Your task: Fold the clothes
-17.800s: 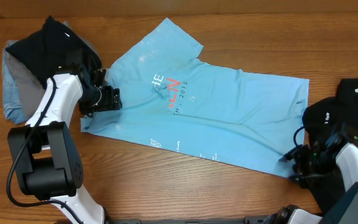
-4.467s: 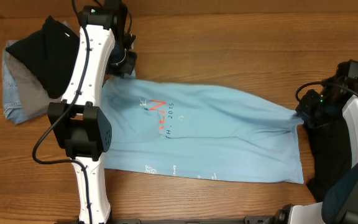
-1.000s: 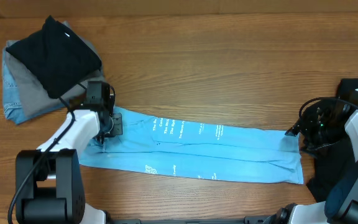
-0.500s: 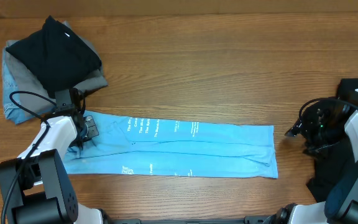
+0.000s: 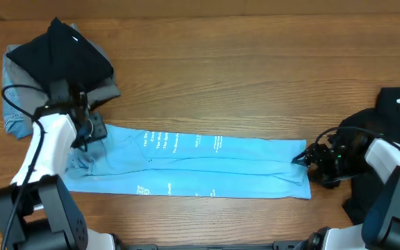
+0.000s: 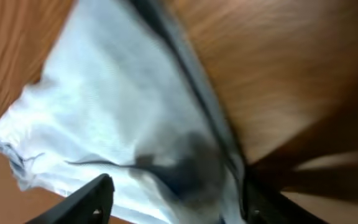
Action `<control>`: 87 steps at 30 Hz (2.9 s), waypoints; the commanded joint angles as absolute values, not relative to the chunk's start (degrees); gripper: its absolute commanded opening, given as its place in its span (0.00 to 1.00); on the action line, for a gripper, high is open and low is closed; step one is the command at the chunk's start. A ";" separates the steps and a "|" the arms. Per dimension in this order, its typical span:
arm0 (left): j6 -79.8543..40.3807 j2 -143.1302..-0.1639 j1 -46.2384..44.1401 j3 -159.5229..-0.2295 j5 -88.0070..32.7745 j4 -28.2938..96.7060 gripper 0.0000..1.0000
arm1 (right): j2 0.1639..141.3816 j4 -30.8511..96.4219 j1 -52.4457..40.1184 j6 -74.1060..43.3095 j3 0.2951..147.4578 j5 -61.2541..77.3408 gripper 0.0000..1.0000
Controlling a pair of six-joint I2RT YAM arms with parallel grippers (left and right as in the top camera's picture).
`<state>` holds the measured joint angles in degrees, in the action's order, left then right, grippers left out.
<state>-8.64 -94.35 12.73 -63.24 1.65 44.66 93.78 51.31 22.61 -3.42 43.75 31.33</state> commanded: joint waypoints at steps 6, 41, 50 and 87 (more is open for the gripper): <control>-4.78 -88.66 12.29 -71.07 -1.48 51.31 0.47 | 94.19 48.40 18.63 -2.96 40.77 30.15 0.20; -3.79 -75.83 12.29 -72.18 -1.08 58.26 0.52 | 89.62 49.84 -31.46 -39.97 65.84 17.17 0.04; -3.81 -75.83 12.29 -72.18 -1.13 58.83 0.52 | 98.45 39.24 -40.73 -49.58 65.84 17.17 0.04; -3.77 -75.83 12.32 -72.18 -0.80 60.71 0.56 | 98.17 21.45 -41.08 -35.46 59.99 42.81 0.12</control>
